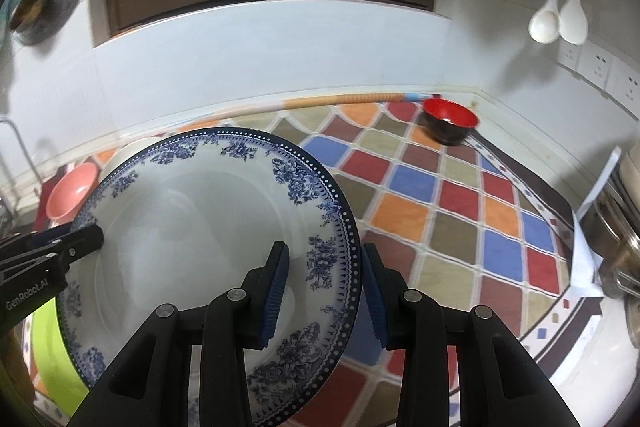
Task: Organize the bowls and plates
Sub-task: 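Lift the blue-and-white plate with both grippers and carry it toward the green plate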
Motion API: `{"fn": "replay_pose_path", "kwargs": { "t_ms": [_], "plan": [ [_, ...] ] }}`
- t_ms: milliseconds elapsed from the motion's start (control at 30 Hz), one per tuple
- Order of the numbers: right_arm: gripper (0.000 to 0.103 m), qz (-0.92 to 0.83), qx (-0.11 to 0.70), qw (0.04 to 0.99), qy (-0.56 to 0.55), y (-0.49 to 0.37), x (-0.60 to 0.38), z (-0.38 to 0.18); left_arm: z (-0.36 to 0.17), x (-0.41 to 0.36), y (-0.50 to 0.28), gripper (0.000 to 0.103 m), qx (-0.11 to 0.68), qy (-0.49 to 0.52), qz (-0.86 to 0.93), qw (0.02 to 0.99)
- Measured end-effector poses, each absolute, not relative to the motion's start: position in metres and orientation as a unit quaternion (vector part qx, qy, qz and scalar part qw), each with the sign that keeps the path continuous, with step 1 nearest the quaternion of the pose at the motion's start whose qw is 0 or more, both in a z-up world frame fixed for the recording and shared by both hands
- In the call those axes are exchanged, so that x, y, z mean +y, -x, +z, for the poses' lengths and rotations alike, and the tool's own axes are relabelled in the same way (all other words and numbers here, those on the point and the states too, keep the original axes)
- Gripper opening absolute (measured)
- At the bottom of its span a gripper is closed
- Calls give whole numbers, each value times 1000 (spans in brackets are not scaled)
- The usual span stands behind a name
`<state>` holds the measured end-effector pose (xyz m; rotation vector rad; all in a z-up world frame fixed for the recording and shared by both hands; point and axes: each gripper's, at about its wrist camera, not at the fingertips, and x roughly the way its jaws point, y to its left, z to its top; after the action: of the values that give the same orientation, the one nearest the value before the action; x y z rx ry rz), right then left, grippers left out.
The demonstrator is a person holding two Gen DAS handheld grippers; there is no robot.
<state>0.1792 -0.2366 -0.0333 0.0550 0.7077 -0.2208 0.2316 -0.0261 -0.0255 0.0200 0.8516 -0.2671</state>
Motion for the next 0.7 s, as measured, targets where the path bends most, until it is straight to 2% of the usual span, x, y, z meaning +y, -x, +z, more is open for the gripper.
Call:
{"fn": "replay_pose_path", "kwargs": {
  "t_ms": [700],
  "plan": [
    [38, -23, 370, 929, -3, -185, -130, -54, -51, 86, -206, 35, 437, 16, -52, 898]
  ]
}}
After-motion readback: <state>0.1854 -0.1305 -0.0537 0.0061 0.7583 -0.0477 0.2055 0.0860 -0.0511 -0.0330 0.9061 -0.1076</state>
